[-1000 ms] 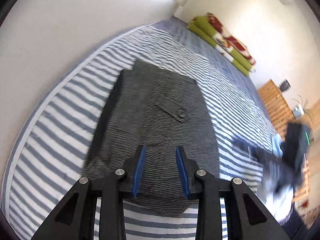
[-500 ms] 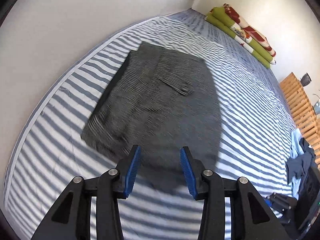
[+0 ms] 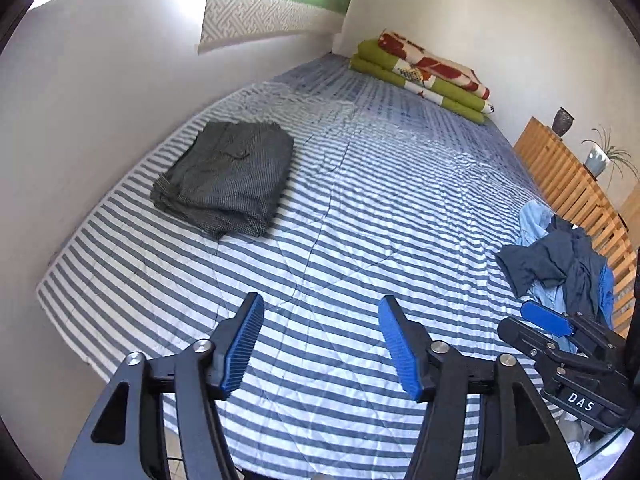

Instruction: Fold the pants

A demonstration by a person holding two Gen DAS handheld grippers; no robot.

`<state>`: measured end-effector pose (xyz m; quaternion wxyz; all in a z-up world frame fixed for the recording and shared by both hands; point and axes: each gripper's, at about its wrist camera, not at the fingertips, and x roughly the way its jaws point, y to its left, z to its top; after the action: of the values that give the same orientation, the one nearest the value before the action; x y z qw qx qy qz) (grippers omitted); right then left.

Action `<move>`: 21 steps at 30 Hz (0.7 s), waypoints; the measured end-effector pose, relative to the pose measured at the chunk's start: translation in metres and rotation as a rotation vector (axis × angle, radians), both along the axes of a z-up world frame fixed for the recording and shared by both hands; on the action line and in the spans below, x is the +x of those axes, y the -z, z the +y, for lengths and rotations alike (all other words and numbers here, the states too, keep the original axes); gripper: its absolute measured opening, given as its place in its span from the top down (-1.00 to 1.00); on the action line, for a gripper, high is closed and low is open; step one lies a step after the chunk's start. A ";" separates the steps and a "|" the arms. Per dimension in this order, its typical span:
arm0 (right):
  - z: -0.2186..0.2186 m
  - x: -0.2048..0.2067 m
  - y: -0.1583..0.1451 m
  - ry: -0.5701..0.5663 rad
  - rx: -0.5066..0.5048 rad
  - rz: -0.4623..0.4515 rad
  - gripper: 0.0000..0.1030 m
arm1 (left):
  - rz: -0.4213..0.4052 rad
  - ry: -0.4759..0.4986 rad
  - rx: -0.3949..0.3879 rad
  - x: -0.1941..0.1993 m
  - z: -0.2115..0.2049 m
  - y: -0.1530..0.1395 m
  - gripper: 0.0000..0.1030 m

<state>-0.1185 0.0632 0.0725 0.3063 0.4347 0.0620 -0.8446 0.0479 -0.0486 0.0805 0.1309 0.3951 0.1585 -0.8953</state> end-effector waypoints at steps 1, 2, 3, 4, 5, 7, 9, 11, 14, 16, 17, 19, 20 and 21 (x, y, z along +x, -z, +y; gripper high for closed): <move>0.011 0.010 -0.006 0.002 -0.005 0.008 0.04 | 0.029 -0.002 -0.019 0.015 0.018 -0.013 -0.46; 0.024 0.021 -0.011 0.007 -0.007 0.015 0.04 | 0.050 -0.003 -0.033 0.028 0.033 -0.022 -0.57; 0.033 0.030 -0.015 0.011 -0.008 0.022 0.04 | 0.065 0.000 -0.049 0.039 0.048 -0.031 -0.61; 0.041 0.039 -0.019 0.013 -0.007 0.030 0.03 | 0.078 0.006 -0.065 0.051 0.064 -0.039 -0.61; 0.049 0.047 -0.023 0.014 -0.006 0.036 0.03 | 0.091 0.012 -0.075 0.059 0.076 -0.045 -0.62; 0.061 0.060 -0.027 0.020 -0.003 0.044 0.03 | 0.107 0.017 -0.090 0.074 0.099 -0.056 -0.65; 0.071 0.072 -0.032 0.024 -0.006 0.054 0.03 | 0.122 0.017 -0.082 0.088 0.115 -0.062 -0.81; 0.078 0.083 -0.035 0.031 -0.013 0.067 0.03 | 0.128 0.018 -0.092 0.100 0.130 -0.066 -0.85; 0.085 0.098 -0.035 0.037 -0.040 0.061 -0.03 | 0.121 0.016 -0.103 0.116 0.143 -0.068 -0.88; 0.086 0.110 -0.029 0.047 -0.036 0.067 -0.06 | 0.112 0.001 -0.098 0.126 0.146 -0.064 -0.89; 0.088 0.117 -0.026 0.047 -0.030 0.068 -0.06 | 0.109 -0.003 -0.091 0.132 0.147 -0.061 -0.90; 0.089 0.131 -0.016 0.046 -0.023 0.057 -0.06 | 0.096 -0.009 -0.081 0.141 0.147 -0.050 -0.90; 0.090 0.136 -0.012 0.042 -0.024 0.048 -0.06 | 0.089 -0.009 -0.087 0.145 0.148 -0.045 -0.91; 0.091 0.141 -0.009 0.038 -0.025 0.040 -0.06 | 0.077 -0.013 -0.097 0.148 0.149 -0.040 -0.91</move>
<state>0.0228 0.1547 0.0817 0.2945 0.4149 0.0495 -0.8595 0.1962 0.1003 0.1203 0.1494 0.3524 0.1221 -0.9157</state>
